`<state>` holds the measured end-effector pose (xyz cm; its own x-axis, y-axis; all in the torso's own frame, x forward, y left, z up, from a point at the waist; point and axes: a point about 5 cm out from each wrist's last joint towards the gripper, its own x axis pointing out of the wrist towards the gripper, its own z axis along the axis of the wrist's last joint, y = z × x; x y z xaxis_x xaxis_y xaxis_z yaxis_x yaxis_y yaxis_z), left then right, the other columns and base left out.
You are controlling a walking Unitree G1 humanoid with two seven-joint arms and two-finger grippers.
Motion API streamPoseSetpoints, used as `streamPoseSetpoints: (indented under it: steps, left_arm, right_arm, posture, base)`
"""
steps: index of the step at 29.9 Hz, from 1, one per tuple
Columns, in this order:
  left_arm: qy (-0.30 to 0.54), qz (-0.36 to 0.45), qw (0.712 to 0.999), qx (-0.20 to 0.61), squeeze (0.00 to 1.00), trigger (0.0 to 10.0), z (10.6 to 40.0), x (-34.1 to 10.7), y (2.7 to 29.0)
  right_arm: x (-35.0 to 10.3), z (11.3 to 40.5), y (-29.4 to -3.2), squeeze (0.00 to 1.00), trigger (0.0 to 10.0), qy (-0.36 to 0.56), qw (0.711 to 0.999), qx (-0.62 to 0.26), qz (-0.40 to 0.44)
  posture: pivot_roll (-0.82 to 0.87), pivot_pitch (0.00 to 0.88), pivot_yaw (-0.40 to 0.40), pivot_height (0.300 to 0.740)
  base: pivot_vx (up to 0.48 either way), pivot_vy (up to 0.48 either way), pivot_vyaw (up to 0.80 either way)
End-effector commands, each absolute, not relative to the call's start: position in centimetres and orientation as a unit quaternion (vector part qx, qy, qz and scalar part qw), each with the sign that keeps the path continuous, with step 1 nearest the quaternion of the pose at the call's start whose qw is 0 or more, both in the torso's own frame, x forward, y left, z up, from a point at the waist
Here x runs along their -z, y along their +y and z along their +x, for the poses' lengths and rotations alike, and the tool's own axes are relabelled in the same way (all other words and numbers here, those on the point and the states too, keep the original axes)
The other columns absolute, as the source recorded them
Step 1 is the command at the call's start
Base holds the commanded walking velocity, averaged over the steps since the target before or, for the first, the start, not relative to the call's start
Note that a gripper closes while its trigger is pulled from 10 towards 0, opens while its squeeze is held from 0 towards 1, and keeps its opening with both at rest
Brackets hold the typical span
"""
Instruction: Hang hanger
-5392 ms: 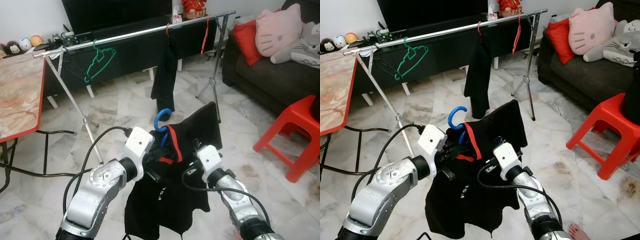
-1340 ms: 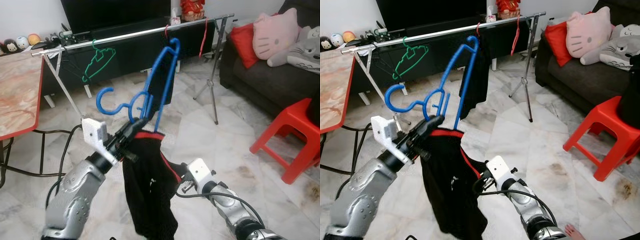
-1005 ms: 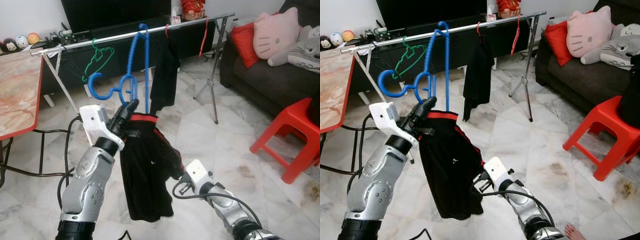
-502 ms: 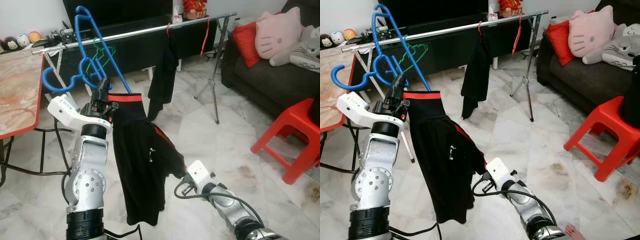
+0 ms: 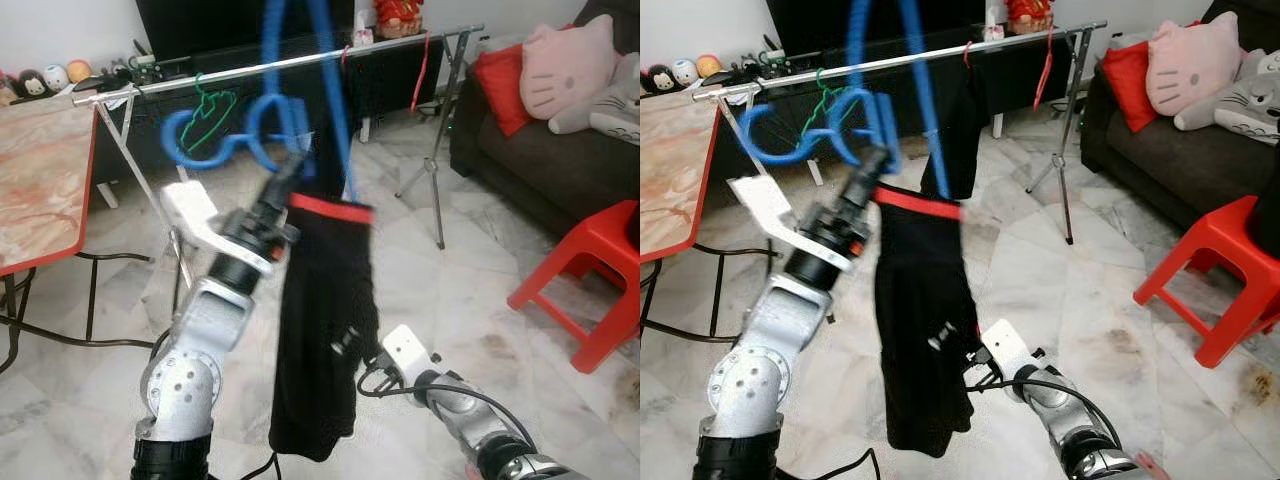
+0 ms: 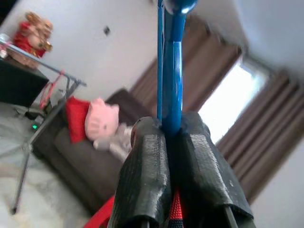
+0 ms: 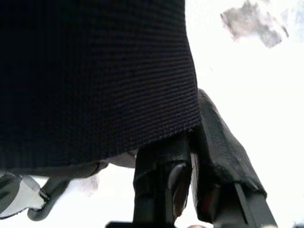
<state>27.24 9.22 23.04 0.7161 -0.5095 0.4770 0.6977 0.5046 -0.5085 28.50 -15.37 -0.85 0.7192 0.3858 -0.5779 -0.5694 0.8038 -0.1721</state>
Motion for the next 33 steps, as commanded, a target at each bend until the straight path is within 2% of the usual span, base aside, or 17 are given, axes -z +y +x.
streamPoseSetpoints:
  steps: [1, 9, 11, 12, 13, 14, 19, 23, 25, 27, 28, 29, 30, 31, 33]
  left_arm:
    - [-0.145, -0.32, 0.859, 0.372, 0.0, 10.0, 26.6, -23.5, 9.0]
    - [-0.131, -0.276, 0.868, 0.39, 0.0, 10.0, 26.3, -22.7, 8.6]
    - [-0.133, -0.283, 0.86, 0.403, 0.0, 10.0, 26.0, -22.8, 8.4]
    - [-0.136, -0.293, 0.849, 0.418, 0.0, 10.0, 25.6, -23.0, 8.2]
    - [-0.167, -0.415, 0.79, 0.419, 0.0, 10.0, 25.7, -24.6, 8.5]
    - [-0.174, -0.439, 0.776, 0.418, 0.0, 10.0, 25.7, -24.9, 8.5]
    - [-0.225, -0.508, 0.738, 0.382, 0.0, 10.0, 26.6, -26.7, 9.1]
    - [-0.247, -0.523, 0.728, 0.368, 0.0, 10.0, 27.0, -27.6, 9.3]
    - [-0.252, -0.516, 0.735, 0.359, 0.0, 10.0, 27.2, -27.8, 9.4]
    - [-0.263, -0.47, 0.785, 0.307, 0.0, 10.0, 28.3, -27.9, 9.8]
    - [-0.263, -0.47, 0.785, 0.307, 0.0, 10.0, 28.3, -27.9, 9.8]
    - [-0.261, -0.423, 0.822, 0.278, 0.0, 10.0, 29.1, -27.8, 9.8]
    - [-0.261, -0.419, 0.825, 0.276, 0.0, 10.0, 29.1, -27.8, 9.8]
    - [-0.261, -0.377, 0.848, 0.268, 0.0, 10.0, 29.3, -27.7, 9.7]
    - [-0.265, -0.351, 0.864, 0.245, 0.0, 10.0, 29.7, -27.6, 9.8]
  right_arm:
    - [1.1, 28.3, -15.5, 0.0, 10.0, 0.281, 0.908, -0.261, -0.17]
    - [1.3, 28.2, -15.4, 0.0, 10.0, 0.289, 0.903, -0.269, -0.17]
    - [1.3, 28.2, -15.3, 0.0, 10.0, 0.291, 0.902, -0.271, -0.169]
    - [1.3, 28.1, -15.2, 0.0, 10.0, 0.293, 0.901, -0.274, -0.167]
    - [1.4, 28.0, -14.9, 0.0, 10.0, 0.298, 0.897, -0.285, -0.159]
    - [1.4, 28.0, -14.9, 0.0, 10.0, 0.298, 0.897, -0.287, -0.158]
    - [1.4, 28.0, -14.8, 0.0, 10.0, 0.298, 0.895, -0.291, -0.157]
    - [1.4, 28.0, -14.7, 0.0, 10.0, 0.298, 0.895, -0.293, -0.155]
    - [1.4, 28.0, -14.7, 0.0, 10.0, 0.298, 0.895, -0.296, -0.153]
    - [1.5, 27.9, -14.6, 0.0, 10.0, 0.298, 0.894, -0.297, -0.151]
    - [1.5, 27.9, -14.6, 0.0, 10.0, 0.298, 0.894, -0.297, -0.151]
    - [1.5, 27.9, -14.6, 0.0, 10.0, 0.298, 0.894, -0.297, -0.15]
    - [1.5, 27.9, -14.6, 0.0, 10.0, 0.298, 0.894, -0.297, -0.15]
    - [1.5, 27.9, -14.6, 0.0, 10.0, 0.298, 0.894, -0.299, -0.15]
    - [1.5, 27.9, -14.6, 0.0, 10.0, 0.298, 0.894, -0.3, -0.149]
  posture:
    - [-0.08, 0.0, 0.061, 0.74]
    - [-0.08, 0.0, 0.063, 0.74]
    - [-0.08, 0.0, 0.063, 0.74]
    - [-0.08, 0.0, 0.063, 0.74]
    - [-0.08, 0.0, 0.064, 0.74]
    - [-0.08, 0.0, 0.064, 0.74]
    - [-0.08, 0.0, 0.062, 0.74]
    - [-0.08, 0.0, 0.063, 0.74]
    - [-0.08, 0.0, 0.063, 0.74]
    - [-0.08, 0.0, 0.063, 0.74]
    - [-0.08, 0.0, 0.063, 0.74]
    - [-0.08, 0.0, 0.063, 0.74]
    - [-0.08, 0.0, 0.063, 0.74]
    - [-0.08, 0.0, 0.065, 0.74]
    - [-0.08, 0.0, 0.066, 0.74]
  base:
    - [0.0, 0.0, 0.0]
    - [0.0, 0.0, 0.0]
    - [0.0, 0.0, 0.0]
    - [0.0, 0.0, 0.0]
    - [0.0, 0.0, 0.0]
    - [0.0, 0.0, 0.0]
    - [0.0, 0.0, 0.0]
    - [0.0, 0.0, 0.0]
    - [0.0, 0.0, 0.0]
    - [0.0, 0.0, 0.0]
    - [0.0, 0.0, 0.0]
    - [0.0, 0.0, 0.0]
    - [0.0, 0.0, 0.0]
    - [0.0, 0.0, 0.0]
    - [0.0, 0.0, 0.0]
